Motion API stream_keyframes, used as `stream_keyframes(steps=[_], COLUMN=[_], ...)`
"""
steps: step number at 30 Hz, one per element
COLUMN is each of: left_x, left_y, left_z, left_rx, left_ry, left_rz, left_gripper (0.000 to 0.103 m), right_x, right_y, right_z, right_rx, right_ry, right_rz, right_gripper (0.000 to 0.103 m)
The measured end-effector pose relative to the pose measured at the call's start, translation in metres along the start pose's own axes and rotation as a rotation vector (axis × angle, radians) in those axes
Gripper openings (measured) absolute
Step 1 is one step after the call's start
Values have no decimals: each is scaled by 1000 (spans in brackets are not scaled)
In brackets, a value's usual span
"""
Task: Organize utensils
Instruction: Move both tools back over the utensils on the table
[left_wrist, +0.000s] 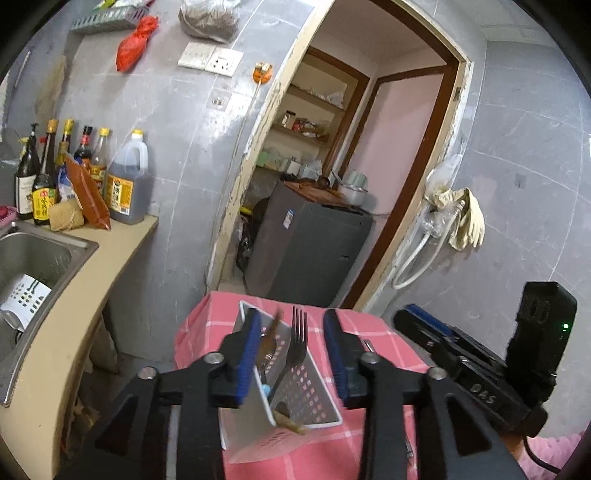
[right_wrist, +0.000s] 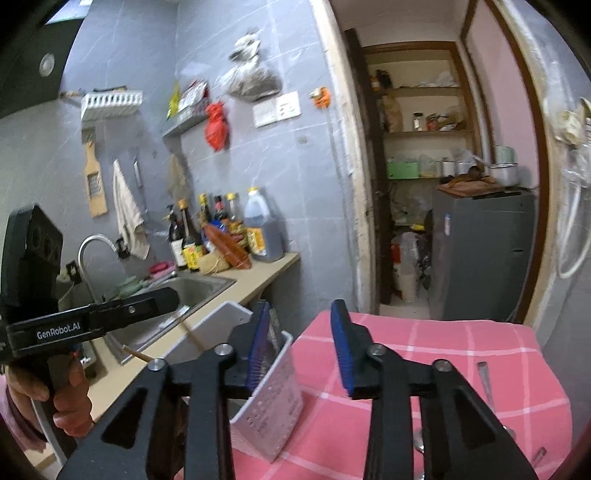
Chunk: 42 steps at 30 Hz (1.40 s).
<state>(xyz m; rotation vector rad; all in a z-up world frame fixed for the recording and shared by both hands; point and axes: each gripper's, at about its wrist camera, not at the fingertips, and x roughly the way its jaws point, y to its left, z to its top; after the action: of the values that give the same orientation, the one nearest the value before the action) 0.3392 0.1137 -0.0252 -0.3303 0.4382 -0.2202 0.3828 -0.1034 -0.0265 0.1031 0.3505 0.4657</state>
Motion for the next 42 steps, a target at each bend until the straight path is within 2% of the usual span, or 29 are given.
stream_keyframes(steps=[2, 5, 10, 11, 16, 23, 32, 42], left_x=[-3, -6, -8, -9, -8, 0, 12, 41], left_y=[-7, -20, -44, -48, -71, -95, -122, -134], left_z=[0, -4, -14, -15, -26, -45, -74, -101], left_rx=[12, 49, 96, 100, 130, 152, 204, 214], left_ry=[-20, -47, -74, -78, -85, -66, -15, 68], left_rz=[14, 36, 49, 49, 42, 17, -10, -16], left_gripper=[42, 55, 80, 83, 96, 101, 102, 102], right_x=[-11, -29, -58, -63, -87, -118, -140, -133], right_y=[-8, -19, -38, -42, -62, -83, -105, -138], right_z=[1, 1, -1, -2, -7, -22, -50, -83], right_rx=[4, 8, 21, 29, 49, 53, 65, 106], right_ry=[-18, -43, -69, -71, -79, -80, -29, 47], right_rz=[-30, -78, -161, -175, -261, -354, -420, -444], right_gripper=[38, 47, 70, 75, 89, 102, 102, 102])
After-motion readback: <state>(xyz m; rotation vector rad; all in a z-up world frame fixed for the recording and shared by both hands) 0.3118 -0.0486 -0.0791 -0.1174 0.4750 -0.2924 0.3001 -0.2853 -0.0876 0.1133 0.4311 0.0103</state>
